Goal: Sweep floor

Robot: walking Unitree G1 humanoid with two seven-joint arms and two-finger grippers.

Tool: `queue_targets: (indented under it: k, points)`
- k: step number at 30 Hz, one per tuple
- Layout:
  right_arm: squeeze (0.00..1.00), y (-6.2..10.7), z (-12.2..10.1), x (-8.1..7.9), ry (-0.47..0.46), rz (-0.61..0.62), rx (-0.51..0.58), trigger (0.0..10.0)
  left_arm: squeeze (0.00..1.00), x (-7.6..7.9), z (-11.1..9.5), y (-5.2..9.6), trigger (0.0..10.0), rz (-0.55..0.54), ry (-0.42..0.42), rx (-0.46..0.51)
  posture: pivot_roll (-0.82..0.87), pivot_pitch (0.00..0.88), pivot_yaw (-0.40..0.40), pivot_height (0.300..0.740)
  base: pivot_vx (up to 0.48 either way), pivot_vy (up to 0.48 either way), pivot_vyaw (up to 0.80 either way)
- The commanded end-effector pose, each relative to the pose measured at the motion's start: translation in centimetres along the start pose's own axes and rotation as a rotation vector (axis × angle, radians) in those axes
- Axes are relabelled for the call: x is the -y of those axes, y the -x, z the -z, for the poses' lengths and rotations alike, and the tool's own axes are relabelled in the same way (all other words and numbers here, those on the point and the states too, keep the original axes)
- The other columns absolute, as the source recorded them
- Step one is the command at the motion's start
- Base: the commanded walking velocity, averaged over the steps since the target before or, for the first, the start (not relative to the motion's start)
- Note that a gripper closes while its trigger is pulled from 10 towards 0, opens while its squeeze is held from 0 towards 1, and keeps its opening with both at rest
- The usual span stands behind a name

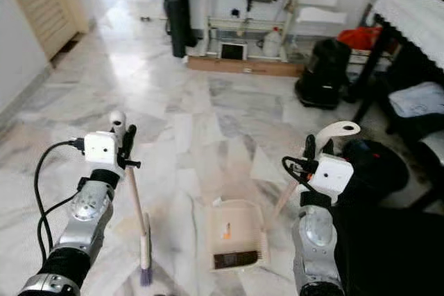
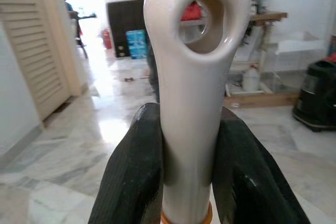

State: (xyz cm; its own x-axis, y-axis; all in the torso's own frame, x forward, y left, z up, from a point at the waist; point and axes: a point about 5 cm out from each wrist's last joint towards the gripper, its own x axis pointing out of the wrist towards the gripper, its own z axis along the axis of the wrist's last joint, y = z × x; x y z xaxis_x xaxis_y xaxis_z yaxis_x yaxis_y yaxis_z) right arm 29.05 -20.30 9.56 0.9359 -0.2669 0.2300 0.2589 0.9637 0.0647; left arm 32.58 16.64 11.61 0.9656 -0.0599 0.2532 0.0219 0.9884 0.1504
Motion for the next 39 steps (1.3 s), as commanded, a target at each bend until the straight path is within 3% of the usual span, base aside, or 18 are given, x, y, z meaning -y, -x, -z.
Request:
queue_targets:
  k: [1, 8, 21, 39]
  points:
    - [0.0, -1.0, -1.5, -0.2, -0.013, -0.004, 0.07, 10.0, 0.0, -0.4, -0.8, -0.3, 10.0, -0.01, -0.029, 0.036, 0.08, 0.0, -0.05, 0.74, 0.0, 0.0, 0.8]
    - [0.0, -1.0, -1.4, -0.9, -0.029, -0.005, 0.066, 10.0, 0.0, -1.1, -1.2, -0.5, 10.0, -0.025, -0.042, 0.041, 0.1, 0.0, -0.041, 0.74, 0.0, 0.0, 0.8]
    - [0.0, -0.3, -1.0, -0.8, -0.043, 0.016, 0.052, 10.0, 0.0, -0.4, -1.6, -0.6, 10.0, -0.006, -0.038, 0.042, 0.1, 0.0, -0.012, 0.74, 0.0, 0.0, 0.8]
    - [0.0, -0.5, -1.4, -0.7, -0.042, 0.01, 0.056, 10.0, 0.0, 0.2, -1.2, -0.1, 10.0, -0.031, -0.027, 0.019, 0.1, 0.0, -0.046, 0.74, 0.0, 0.0, 0.8]
